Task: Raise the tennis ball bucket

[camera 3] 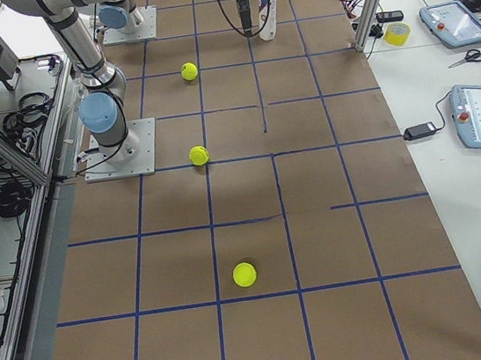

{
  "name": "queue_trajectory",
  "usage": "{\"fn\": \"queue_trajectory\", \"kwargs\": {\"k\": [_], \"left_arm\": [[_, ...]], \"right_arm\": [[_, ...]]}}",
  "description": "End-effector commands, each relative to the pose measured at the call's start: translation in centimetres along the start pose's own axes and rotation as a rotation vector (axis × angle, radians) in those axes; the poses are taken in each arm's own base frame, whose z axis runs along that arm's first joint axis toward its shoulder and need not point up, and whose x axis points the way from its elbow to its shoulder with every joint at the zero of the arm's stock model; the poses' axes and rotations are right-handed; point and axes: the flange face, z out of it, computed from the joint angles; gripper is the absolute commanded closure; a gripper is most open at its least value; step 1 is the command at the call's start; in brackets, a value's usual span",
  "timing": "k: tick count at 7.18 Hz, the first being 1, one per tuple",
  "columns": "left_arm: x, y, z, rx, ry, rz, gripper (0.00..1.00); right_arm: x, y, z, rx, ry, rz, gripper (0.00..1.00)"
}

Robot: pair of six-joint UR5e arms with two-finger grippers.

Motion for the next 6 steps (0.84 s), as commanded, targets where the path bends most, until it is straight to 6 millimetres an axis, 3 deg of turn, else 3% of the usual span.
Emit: {"fn": "queue_trajectory", "kwargs": {"k": [1,3,6], "left_arm": [[-4.5,3.0,-0.6,-0.036,0.004,-0.029,0.0],[-4.4,5.8,-1.5,-0.031,-0.005,-0.036,0.0],[-4.3,6.4,-0.6,-0.048,-0.002,-0.055,0.0]], "right_arm": [[0.0,0.0,-0.2,0.008,0.0,-0.012,0.0],[-0.1,-0.1,0.1,0.0,0.0,-0.015,0.0],[-2.3,0.2,0.7,-0.01,0.008,-0.052,0.0]]}}
